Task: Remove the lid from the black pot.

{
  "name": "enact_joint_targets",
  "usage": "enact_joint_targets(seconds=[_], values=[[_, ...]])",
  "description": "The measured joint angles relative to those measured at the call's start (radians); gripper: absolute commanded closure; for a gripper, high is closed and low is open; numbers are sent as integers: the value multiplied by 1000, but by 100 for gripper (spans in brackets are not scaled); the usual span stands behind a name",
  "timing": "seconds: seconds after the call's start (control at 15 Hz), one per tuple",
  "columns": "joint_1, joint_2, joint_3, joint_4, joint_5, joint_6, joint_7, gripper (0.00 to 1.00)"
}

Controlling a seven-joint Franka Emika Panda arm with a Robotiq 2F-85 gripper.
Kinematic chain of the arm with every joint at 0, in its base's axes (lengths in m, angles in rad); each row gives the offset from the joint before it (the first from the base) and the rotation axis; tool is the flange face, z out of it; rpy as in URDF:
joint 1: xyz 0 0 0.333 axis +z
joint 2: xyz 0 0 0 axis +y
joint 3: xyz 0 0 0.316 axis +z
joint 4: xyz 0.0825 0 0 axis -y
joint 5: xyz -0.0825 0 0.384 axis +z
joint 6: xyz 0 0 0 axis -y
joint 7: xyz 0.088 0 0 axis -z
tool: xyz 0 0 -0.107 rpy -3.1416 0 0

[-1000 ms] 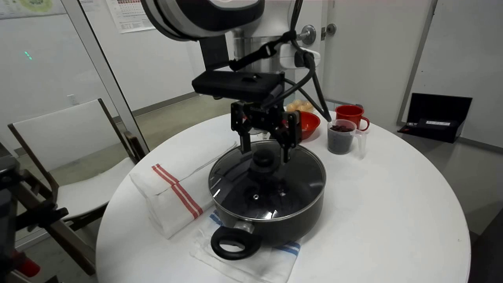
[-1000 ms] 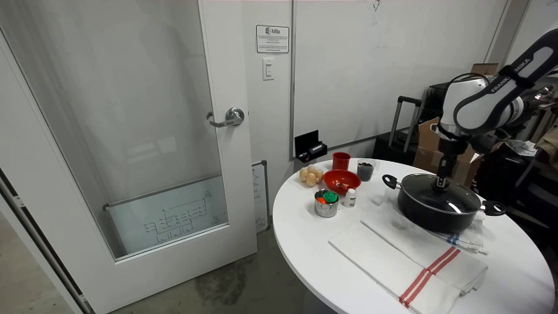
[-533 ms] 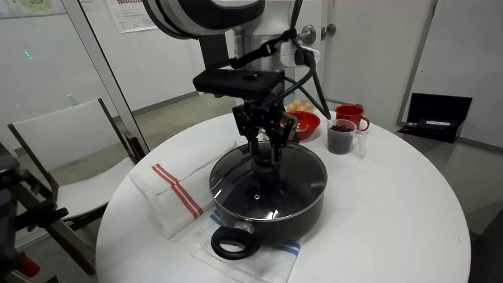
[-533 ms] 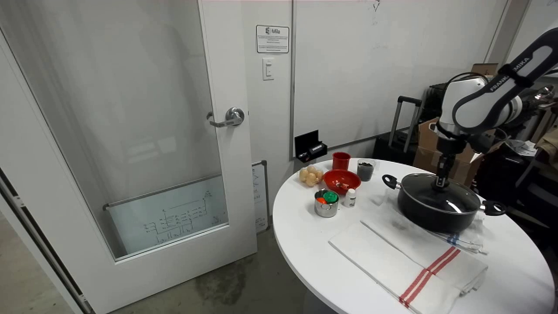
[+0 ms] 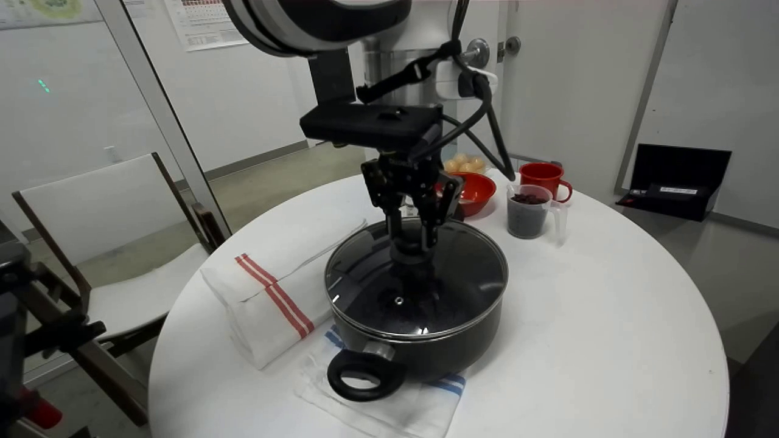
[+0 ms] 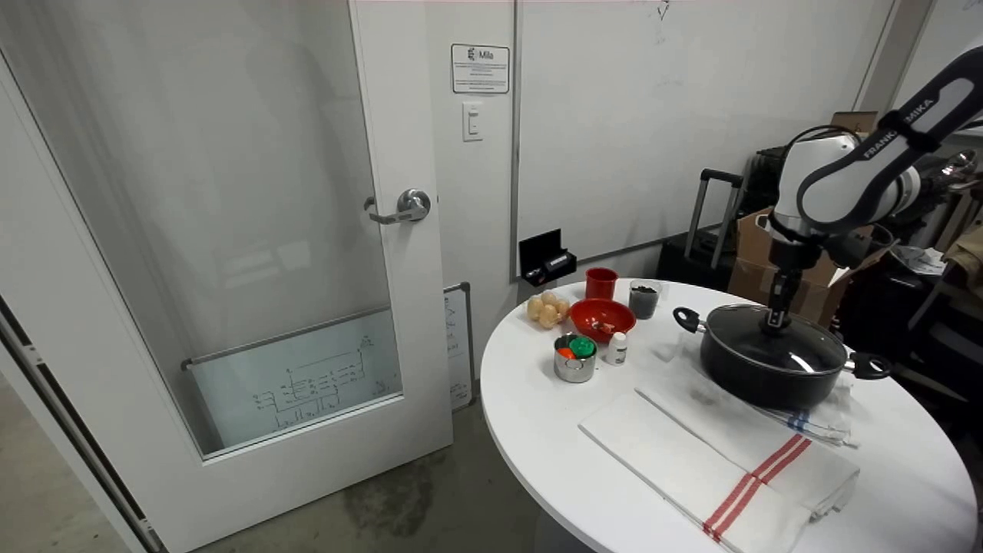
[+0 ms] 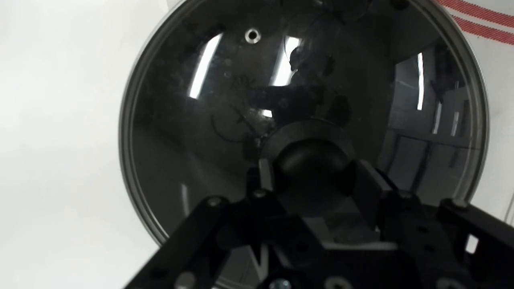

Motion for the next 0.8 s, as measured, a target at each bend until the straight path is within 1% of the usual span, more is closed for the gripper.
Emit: enact_joint_targets(seconds=[0.47,0.8], values=[[6,-89,0,-9,-1,0,-4,75],[39,-153,19,-23,-2,0,-33,75]])
